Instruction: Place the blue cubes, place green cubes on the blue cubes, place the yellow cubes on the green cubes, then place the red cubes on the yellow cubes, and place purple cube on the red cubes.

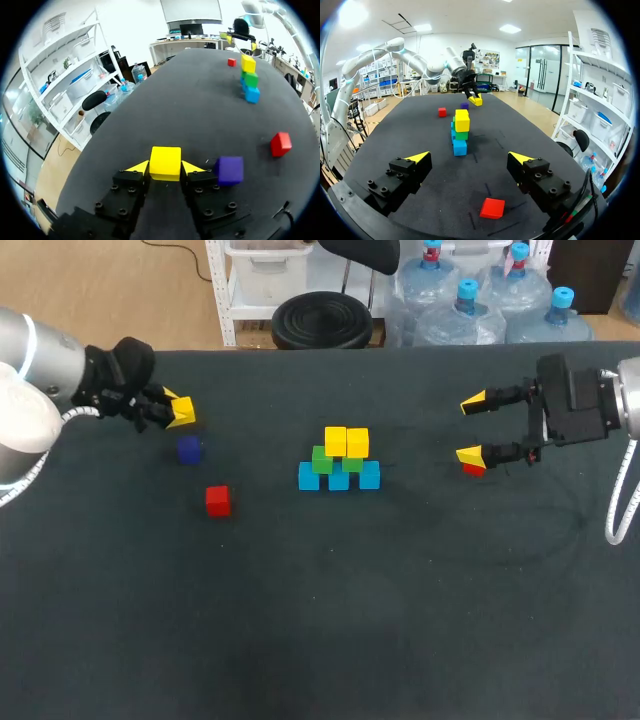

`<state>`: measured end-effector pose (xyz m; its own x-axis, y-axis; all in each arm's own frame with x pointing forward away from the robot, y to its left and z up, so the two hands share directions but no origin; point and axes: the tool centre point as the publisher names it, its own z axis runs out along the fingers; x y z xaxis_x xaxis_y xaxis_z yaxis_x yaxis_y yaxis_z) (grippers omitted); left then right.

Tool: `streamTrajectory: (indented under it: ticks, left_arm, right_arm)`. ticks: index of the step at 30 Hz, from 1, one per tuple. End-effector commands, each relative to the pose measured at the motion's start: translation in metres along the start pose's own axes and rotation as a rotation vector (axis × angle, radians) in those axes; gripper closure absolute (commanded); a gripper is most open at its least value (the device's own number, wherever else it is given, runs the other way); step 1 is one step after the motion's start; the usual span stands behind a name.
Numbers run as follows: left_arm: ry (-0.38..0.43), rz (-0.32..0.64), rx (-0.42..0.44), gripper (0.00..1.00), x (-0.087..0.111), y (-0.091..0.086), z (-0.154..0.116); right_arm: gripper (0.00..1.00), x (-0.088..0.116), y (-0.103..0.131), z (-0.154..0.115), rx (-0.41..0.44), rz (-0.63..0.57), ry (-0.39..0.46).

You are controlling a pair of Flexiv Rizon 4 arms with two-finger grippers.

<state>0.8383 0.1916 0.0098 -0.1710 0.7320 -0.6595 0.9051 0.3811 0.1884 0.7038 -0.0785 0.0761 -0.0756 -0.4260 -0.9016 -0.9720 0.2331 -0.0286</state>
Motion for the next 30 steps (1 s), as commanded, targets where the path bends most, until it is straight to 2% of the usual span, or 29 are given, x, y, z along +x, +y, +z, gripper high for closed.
streamTrajectory:
  ticks: [1, 3, 8, 12, 23, 30]
  left_arm:
    - [-0.036, 0.012, 0.022, 1.0, -0.017, -0.01, -0.019]
    - [-0.06, 0.011, 0.049, 1.0, -0.027, -0.014, -0.023]
    - [-0.115, 0.076, 0.116, 1.0, -0.06, -0.026, -0.037]
    - [-0.12, 0.115, 0.148, 1.0, -0.079, -0.034, -0.04]
    - [-0.11, 0.187, 0.23, 1.0, -0.114, -0.065, -0.028]
    - [-0.11, 0.2, 0.262, 1.0, -0.129, -0.087, -0.017]
  right_arm:
    - [0.0, 0.0, 0.0, 0.001, 0.001, -0.001, -0.002]
    - [0.0, 0.0, 0.0, 0.001, 0.001, -0.001, -0.002]
    - [0.0, 0.0, 0.0, 0.001, 0.001, -0.001, -0.002]
    - [0.0, 0.0, 0.0, 0.001, 0.001, -0.001, -0.002]
    - [0.0, 0.0, 0.0, 0.001, 0.001, -0.001, -0.002]
    - [0.0, 0.0, 0.0, 0.001, 0.001, -0.001, -0.002]
